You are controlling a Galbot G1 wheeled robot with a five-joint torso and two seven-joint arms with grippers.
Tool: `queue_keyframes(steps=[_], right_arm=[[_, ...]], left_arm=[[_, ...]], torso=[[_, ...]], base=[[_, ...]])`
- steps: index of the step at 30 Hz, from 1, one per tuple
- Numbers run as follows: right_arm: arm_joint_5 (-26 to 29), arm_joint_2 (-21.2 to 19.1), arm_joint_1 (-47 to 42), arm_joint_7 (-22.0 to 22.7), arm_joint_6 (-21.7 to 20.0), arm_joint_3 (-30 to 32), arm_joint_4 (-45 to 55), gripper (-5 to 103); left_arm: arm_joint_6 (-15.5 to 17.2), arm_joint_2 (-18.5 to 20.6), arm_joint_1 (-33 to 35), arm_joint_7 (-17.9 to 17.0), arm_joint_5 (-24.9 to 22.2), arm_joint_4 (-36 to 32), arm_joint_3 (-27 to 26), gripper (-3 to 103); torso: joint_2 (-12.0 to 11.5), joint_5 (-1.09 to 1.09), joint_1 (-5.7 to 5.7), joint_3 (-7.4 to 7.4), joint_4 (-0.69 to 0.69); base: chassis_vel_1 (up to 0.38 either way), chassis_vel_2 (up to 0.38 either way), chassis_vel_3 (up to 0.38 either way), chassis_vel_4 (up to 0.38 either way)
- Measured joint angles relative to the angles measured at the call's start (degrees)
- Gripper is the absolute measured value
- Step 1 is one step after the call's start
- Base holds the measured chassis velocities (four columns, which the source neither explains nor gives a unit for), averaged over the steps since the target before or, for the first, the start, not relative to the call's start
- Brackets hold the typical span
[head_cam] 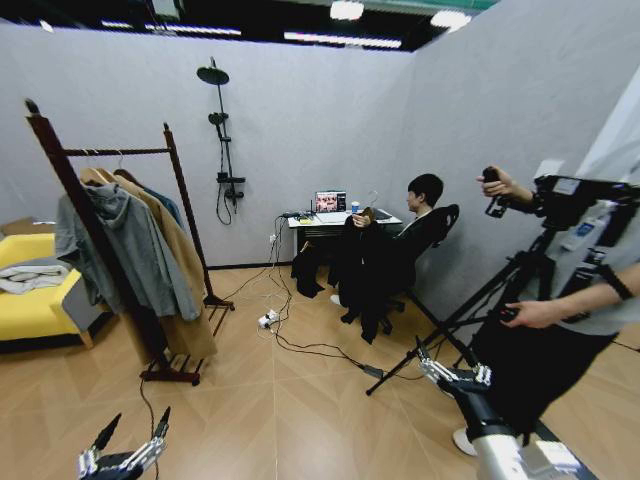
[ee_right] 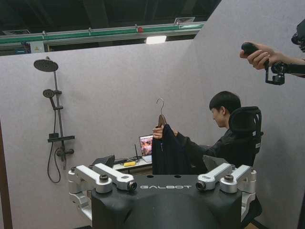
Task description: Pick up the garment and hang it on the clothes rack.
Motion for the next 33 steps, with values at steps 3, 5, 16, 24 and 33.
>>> queue_keyframes(steps=[3, 5, 16, 24, 33], right_arm=[[0.1, -0.2, 0.1, -0.4, 0.0, 0.0, -0.3, 100], [0.1, -0.3, 0.4, -0.8, -0.1, -0.1, -0.6, 100], [0.2, -0.2, 0.8, -1.2, -0.2, -0.3, -1.1, 100], [0.5, -0.4, 1.1, -1.0, -0.2, 0.1, -0.5, 100], [0.8, -0.1, 0.4, 0.6, -0.2, 1.7, 3.8, 100]], left_arm=[[0.0, 0.0, 0.0, 0.0, 0.0, 0.0, 0.0, 100], [0.0, 0.0, 0.0, 0.0, 0.0, 0.0, 0.0, 100], [0.0, 0.0, 0.0, 0.0, 0.0, 0.0, 0.0, 100], [0.0, 0.0, 0.0, 0.0, 0.0, 0.0, 0.0, 100], [0.0, 0.0, 0.0, 0.0, 0.0, 0.0, 0.0, 100]], torso=[[0.0, 0.01, 0.0, 0.0, 0.0], [0.0, 0.0, 0.01, 0.0, 0.0], [0.0, 0.0, 0.03, 0.01, 0.0], [0.0, 0.01, -0.01, -0.01, 0.0], [0.0, -0.06, 0.02, 0.0, 0.0]], base=[[-0.265, 0.259, 0.292, -0.237], [-0.265, 0.291, 0.308, -0.303], [-0.36, 0.351, 0.353, -0.35], [-0.357, 0.363, 0.365, -0.353], [-0.352, 0.337, 0.351, -0.359]])
